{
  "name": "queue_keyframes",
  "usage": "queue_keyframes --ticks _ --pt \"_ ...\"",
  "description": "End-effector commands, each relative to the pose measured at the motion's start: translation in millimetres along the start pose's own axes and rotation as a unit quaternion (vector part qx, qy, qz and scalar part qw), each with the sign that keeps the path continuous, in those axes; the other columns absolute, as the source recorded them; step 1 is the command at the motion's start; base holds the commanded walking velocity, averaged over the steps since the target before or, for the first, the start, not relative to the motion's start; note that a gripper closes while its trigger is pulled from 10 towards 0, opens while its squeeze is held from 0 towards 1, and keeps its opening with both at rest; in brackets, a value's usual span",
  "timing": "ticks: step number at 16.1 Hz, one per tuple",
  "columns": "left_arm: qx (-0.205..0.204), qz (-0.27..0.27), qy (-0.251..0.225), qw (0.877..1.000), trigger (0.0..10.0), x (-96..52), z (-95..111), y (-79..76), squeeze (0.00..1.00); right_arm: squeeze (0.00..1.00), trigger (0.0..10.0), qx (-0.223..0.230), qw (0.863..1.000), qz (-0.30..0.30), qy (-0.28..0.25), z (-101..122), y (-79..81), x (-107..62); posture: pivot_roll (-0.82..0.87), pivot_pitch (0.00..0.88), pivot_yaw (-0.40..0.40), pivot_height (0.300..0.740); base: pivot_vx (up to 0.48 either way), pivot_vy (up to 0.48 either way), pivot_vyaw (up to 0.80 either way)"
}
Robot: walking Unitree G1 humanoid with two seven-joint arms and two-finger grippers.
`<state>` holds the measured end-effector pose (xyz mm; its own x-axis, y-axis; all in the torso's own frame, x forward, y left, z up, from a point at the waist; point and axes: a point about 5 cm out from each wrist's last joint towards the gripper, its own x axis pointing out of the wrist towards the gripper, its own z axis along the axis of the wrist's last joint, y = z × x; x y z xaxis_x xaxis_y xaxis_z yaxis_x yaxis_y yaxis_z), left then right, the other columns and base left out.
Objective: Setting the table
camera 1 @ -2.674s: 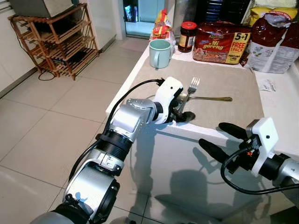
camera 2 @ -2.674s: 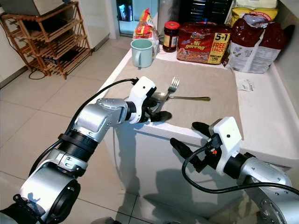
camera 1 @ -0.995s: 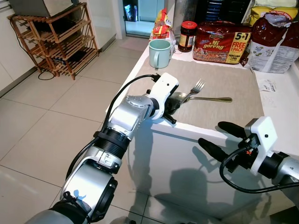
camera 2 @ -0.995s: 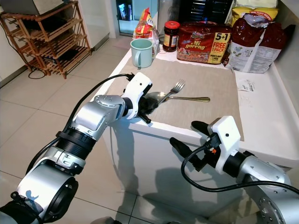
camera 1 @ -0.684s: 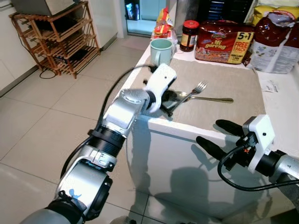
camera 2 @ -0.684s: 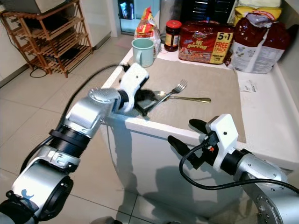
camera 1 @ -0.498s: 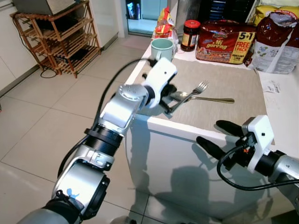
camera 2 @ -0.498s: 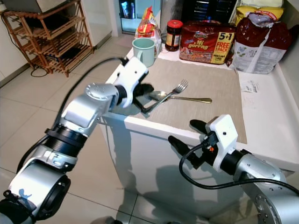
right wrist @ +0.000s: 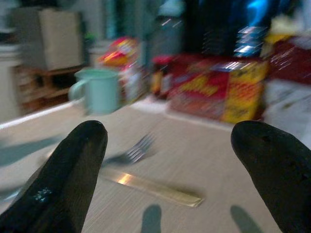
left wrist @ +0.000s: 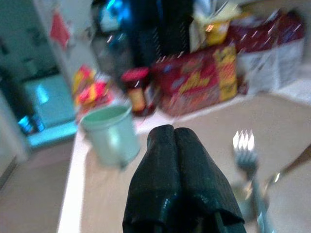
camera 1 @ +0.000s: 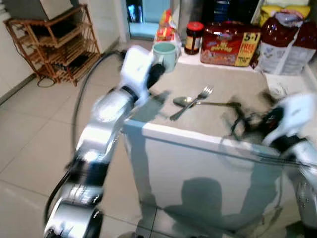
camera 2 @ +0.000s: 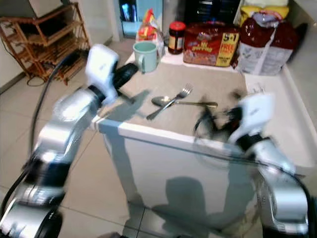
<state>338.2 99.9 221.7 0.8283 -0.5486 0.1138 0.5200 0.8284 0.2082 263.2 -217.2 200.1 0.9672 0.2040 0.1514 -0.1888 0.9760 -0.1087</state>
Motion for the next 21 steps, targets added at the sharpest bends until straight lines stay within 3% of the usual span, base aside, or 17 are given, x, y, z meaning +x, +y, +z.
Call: queue_keyframes --ticks 1,3,4,5,6,9,11,13,16,17,18,21 --pt "0.009 0.007 -0.012 1.0 10.0 -3.1 5.1 0.5 0.0 0.0 10.0 -0.007 1.0 -0.016 -0.004 0.2 -2.7 3.7 -0.03 0.0 0.052 0.74 0.0 0.0 0.0" --pt "0.009 0.033 0.005 0.999 10.0 -20.4 -8.7 4.2 0.0 0.0 10.0 0.001 0.998 0.033 0.059 -18.9 0.6 24.7 -0.01 0.0 0.056 0.74 0.0 0.0 0.0" --pt "0.004 0.027 -0.001 1.0 10.0 -27.2 -8.7 3.2 0.0 0.61 10.0 0.027 0.993 0.083 0.074 -26.8 1.9 39.1 0.0 0.0 0.049 0.74 0.0 0.0 0.0" --pt "0.001 0.024 -0.003 1.0 10.0 -28.7 -8.0 2.5 0.0 1.0 10.0 0.019 0.991 0.101 0.081 -29.5 1.1 44.0 0.01 0.0 0.042 0.74 0.0 0.0 0.0" --pt "0.009 0.009 -0.007 1.0 10.0 -32.0 -4.6 0.4 0.0 1.0 10.0 -0.016 0.983 0.158 0.095 -33.6 -3.9 56.7 0.03 0.0 0.023 0.74 0.0 0.0 0.0" --pt "0.028 0.013 -0.005 1.0 10.0 -41.1 -0.5 3.0 0.0 1.0 10.0 -0.011 0.974 0.207 0.094 -21.7 -24.0 81.0 0.06 0.0 -0.014 0.74 0.0 0.0 0.0" --pt "0.03 0.014 0.015 0.999 10.0 -54.8 -5.1 1.0 0.0 1.0 10.0 -0.022 0.955 0.268 0.127 -18.3 -31.6 95.4 0.08 0.0 -0.031 0.74 0.0 0.0 0.0" --pt "0.018 -0.027 0.021 0.999 10.0 -63.4 -4.0 -8.8 0.0 1.0 10.0 -0.031 0.933 0.315 0.171 -21.3 -34.8 98.1 0.1 0.008 -0.046 0.74 0.0 0.0 0.0" --pt "0.009 -0.089 0.034 0.995 10.0 -73.4 -0.9 -23.1 0.0 1.0 10.0 -0.073 0.923 0.314 0.211 -21.7 -43.1 101.9 0.11 0.027 -0.057 0.74 0.0 0.0 0.0" --pt "0.005 -0.101 0.037 0.994 10.0 -76.5 -0.1 -26.5 0.0 0.84 10.0 -0.083 0.919 0.315 0.223 -22.1 -44.9 102.3 0.12 0.032 -0.06 0.74 0.0 0.0 0.0" --pt "0.003 -0.105 0.043 0.994 10.0 -79.3 0.5 -28.5 0.0 0.0 10.0 -0.099 0.91 0.317 0.249 -26.3 -46.6 101.2 0.12 0.038 -0.061 0.74 0.0 0.0 0.0" --pt "0.002 -0.111 0.047 0.993 10.0 -80.8 1.5 -29.3 0.0 0.0 10.0 -0.097 0.91 0.31 0.256 -30.0 -45.8 101.7 0.12 0.041 -0.059 0.74 0.0 0.0 0.0"
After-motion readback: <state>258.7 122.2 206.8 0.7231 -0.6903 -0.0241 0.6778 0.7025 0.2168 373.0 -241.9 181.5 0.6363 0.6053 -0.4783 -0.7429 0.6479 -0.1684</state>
